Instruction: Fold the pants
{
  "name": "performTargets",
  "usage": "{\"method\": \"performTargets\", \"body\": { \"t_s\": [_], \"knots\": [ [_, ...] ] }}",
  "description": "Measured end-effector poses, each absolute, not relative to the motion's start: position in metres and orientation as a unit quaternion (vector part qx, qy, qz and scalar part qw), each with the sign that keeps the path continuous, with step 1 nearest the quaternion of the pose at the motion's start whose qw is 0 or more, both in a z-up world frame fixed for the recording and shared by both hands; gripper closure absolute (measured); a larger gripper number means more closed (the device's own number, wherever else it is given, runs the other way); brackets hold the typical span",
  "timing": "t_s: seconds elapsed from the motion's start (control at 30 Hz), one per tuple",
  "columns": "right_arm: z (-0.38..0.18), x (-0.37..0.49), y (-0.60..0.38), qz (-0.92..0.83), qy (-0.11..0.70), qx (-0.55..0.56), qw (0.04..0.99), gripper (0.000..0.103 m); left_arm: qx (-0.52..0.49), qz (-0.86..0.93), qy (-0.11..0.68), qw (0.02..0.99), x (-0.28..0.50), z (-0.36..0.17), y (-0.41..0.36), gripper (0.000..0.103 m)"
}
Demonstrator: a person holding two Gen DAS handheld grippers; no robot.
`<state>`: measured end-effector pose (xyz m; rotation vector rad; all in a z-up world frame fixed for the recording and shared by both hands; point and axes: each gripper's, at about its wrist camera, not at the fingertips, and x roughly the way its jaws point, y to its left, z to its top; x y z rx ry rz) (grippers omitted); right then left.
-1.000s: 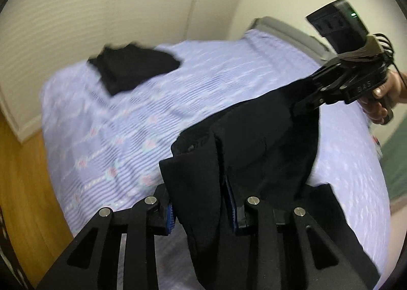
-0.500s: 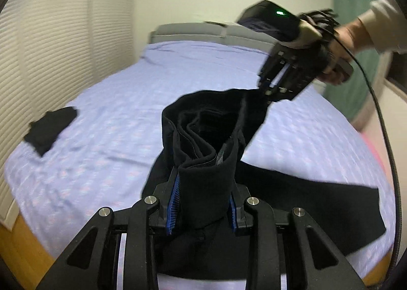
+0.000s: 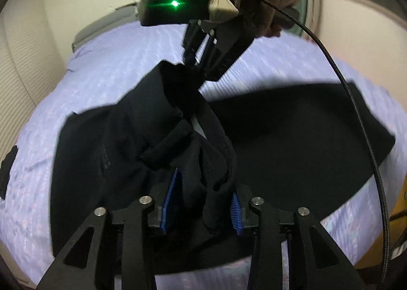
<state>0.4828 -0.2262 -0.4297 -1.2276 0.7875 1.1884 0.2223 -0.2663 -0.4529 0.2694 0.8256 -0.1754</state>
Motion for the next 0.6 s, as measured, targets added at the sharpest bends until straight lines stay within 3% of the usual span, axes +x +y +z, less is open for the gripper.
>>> {"method": "performTargets", "body": {
  "t_s": [0.13,0.33,0.4,0.5,0.6],
  "knots": [
    [-0.453,0.482,-0.245,0.487,0.317,-0.519,0.626,0.073,0.139,-0.096,0.415,0.894,0.215,-0.467,-0.275,0.052],
    [-0.448,0.482,-0.281,0.446,0.357,-0.465,0.677,0.069,0.11,-0.131,0.434,0.884,0.195,-0.443,-0.261,0.043],
    [-0.435,0.477,-0.295,0.433,0.382,-0.426,0.697,0.067,0.099,-0.145,0.436,0.883,0.184,-0.43,-0.248,0.035],
    [-0.412,0.464,-0.316,0.397,0.414,-0.341,0.745,0.055,0.094,-0.165,0.437,0.879,0.174,-0.401,-0.221,0.032],
    [-0.392,0.443,-0.333,0.343,0.449,-0.23,0.792,0.049,0.095,-0.181,0.424,0.882,0.178,-0.375,-0.196,0.019]
  ]
}}
